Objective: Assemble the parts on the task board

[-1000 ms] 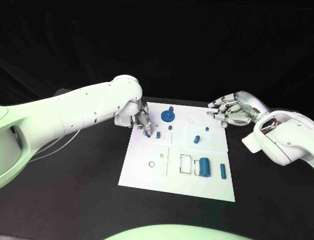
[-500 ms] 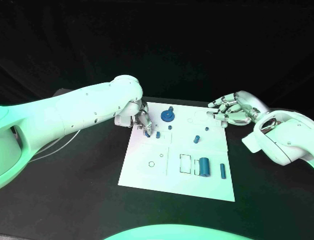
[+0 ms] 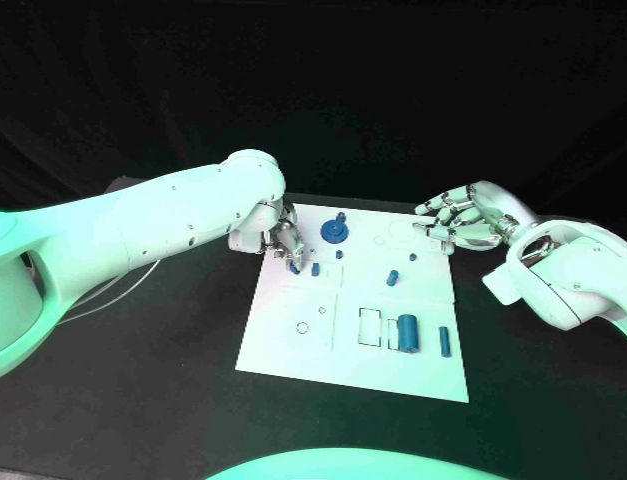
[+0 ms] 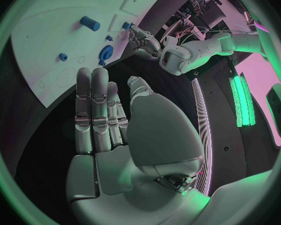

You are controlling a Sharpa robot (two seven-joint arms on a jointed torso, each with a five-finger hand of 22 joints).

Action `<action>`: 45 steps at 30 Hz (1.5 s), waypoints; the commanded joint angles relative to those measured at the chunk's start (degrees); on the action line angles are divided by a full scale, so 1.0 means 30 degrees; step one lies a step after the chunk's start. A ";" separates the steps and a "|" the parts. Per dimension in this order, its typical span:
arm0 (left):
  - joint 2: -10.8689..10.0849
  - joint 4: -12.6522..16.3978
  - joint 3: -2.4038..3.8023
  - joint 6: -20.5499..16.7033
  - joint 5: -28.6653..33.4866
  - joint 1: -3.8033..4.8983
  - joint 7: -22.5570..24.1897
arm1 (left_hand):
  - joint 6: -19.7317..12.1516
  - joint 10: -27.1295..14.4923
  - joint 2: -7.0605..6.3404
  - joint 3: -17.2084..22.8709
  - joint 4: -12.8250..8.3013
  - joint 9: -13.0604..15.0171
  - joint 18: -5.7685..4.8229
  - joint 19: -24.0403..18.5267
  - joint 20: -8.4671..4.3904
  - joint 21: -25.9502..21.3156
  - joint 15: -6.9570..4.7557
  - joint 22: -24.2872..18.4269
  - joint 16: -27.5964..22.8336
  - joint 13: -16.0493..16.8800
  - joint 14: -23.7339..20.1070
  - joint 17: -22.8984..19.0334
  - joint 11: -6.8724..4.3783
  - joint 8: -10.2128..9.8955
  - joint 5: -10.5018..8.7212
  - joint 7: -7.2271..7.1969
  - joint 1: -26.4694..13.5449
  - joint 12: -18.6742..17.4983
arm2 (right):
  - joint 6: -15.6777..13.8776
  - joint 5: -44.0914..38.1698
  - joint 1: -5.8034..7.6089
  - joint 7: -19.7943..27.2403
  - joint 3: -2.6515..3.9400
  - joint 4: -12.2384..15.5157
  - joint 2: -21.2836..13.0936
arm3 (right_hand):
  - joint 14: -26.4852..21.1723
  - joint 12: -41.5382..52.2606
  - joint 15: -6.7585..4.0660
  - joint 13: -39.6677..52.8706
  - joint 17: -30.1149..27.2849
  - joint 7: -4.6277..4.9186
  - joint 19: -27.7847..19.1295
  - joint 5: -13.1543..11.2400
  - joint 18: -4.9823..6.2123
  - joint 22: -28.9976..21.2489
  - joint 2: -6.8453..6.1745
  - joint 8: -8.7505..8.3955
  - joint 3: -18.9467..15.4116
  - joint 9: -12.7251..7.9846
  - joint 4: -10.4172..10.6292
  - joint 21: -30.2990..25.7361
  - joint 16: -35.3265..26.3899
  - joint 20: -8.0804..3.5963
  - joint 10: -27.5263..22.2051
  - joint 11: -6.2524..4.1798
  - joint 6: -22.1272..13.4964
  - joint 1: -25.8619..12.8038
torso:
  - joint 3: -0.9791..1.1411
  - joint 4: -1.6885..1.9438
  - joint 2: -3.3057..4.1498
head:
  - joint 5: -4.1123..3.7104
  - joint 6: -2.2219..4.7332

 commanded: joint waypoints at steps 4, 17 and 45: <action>0.0105 0.0117 -0.0078 0.0610 0.0163 -0.0170 -0.0862 | 0.1412 0.0736 0.0115 -0.0323 -0.0033 0.1160 -0.0296 0.0113 -0.0016 0.0111 -0.0165 0.0021 0.0115 -0.0020 0.1927 0.4628 -0.0607 0.0101 0.0122 -0.1211 -0.0276 0.0149 | 0.0195 -0.0086 -0.0010 0.0159 0.0002 0.0025 -0.0010 | 0.0135 -0.0007 0.0011 -0.0021 0.0024 0.0043 0.0152 0.0108 0.0090 -0.0018 -0.0036 0.0075 0.0101 -0.0021 -0.0021 -0.0096 -0.0086 0.0047 -0.0122 -0.0059 -0.0044 -0.0179 | -0.0006 0.0000 0.0001 | -0.0015 -0.0021; 0.0102 0.0099 -0.0079 0.0606 0.0158 -0.0170 -0.0862 | 0.1652 0.0854 0.0309 -0.1465 0.0491 0.1191 -0.0308 0.0141 -0.0080 0.0134 -0.0223 0.0078 0.0120 0.0023 0.1929 0.4635 -0.0674 0.0016 0.0121 -0.1299 -0.1131 0.0245 | 0.0195 -0.0086 -0.0010 0.0156 0.0002 0.0042 -0.0020 | 0.0135 -0.0007 0.0011 -0.0021 0.0024 0.0043 0.0152 0.0108 0.0090 -0.0018 -0.0036 0.0075 0.0101 -0.0021 -0.0021 -0.0096 -0.0086 0.0047 -0.0122 -0.0059 -0.0044 -0.0179 | -0.0003 -0.0003 -0.0005 | -0.0017 -0.0003; 0.0031 0.0004 -0.0076 -0.0023 -0.0220 -0.0170 -0.0765 | 0.1815 0.0785 -0.0044 -0.3306 0.1237 0.1214 -0.0322 0.0163 -0.0089 0.0146 -0.0217 0.0127 0.0118 -0.0016 0.1929 0.4634 -0.0638 -0.0139 0.0101 -0.1270 -0.2275 0.0275 | 0.0248 -0.0086 -0.0008 0.0157 0.0002 0.0041 -0.0034 | 0.0135 -0.0007 0.0011 -0.0021 0.0024 0.0043 0.0152 0.0108 0.0090 -0.0018 -0.0036 0.0075 0.0101 -0.0021 -0.0021 -0.0096 -0.0086 0.0047 -0.0122 -0.0059 -0.0044 -0.0179 | -0.0023 -0.0003 0.0000 | -0.0101 0.0078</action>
